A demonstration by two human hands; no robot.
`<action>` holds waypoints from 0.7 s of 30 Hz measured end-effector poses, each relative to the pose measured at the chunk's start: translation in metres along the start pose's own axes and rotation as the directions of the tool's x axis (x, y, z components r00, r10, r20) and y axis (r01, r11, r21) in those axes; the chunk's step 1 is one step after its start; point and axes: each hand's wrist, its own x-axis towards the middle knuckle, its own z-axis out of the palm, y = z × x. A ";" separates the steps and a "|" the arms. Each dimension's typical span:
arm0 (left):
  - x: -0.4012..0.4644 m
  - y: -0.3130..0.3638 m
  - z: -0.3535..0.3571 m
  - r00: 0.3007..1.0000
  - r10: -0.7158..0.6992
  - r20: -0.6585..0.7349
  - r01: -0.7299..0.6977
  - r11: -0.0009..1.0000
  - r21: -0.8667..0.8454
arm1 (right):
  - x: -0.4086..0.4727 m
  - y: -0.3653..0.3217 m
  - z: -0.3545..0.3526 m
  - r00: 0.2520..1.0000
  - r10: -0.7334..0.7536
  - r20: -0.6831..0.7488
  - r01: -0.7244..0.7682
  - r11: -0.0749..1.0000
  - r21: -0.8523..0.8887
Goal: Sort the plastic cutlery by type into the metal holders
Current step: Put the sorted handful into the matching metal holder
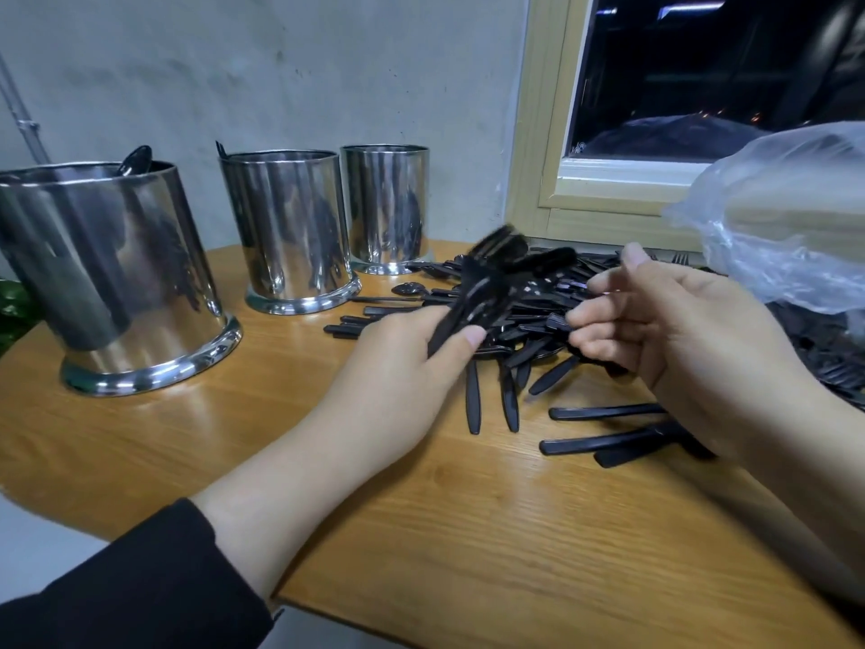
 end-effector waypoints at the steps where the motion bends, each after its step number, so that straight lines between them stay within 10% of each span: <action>1: 0.002 -0.002 -0.002 0.999 -0.038 -0.026 0.037 0.999 -0.029 | 0.003 0.000 -0.004 0.998 -0.059 -0.021 0.056 0.990 -0.132; 5: 0.010 -0.004 -0.007 0.990 -0.136 -0.040 0.124 0.967 -0.222 | 0.023 0.002 -0.015 0.959 -0.255 0.125 0.260 0.612 -0.747; 10: 0.020 0.000 -0.003 0.985 -0.170 -0.017 0.154 0.925 -0.348 | 0.051 0.022 -0.019 0.854 -0.080 0.513 0.519 0.188 -0.834; 21: 0.023 -0.009 0.008 0.984 -0.175 -0.009 0.166 0.948 -0.273 | 0.046 0.028 -0.027 0.857 -0.036 0.514 0.512 0.185 -0.839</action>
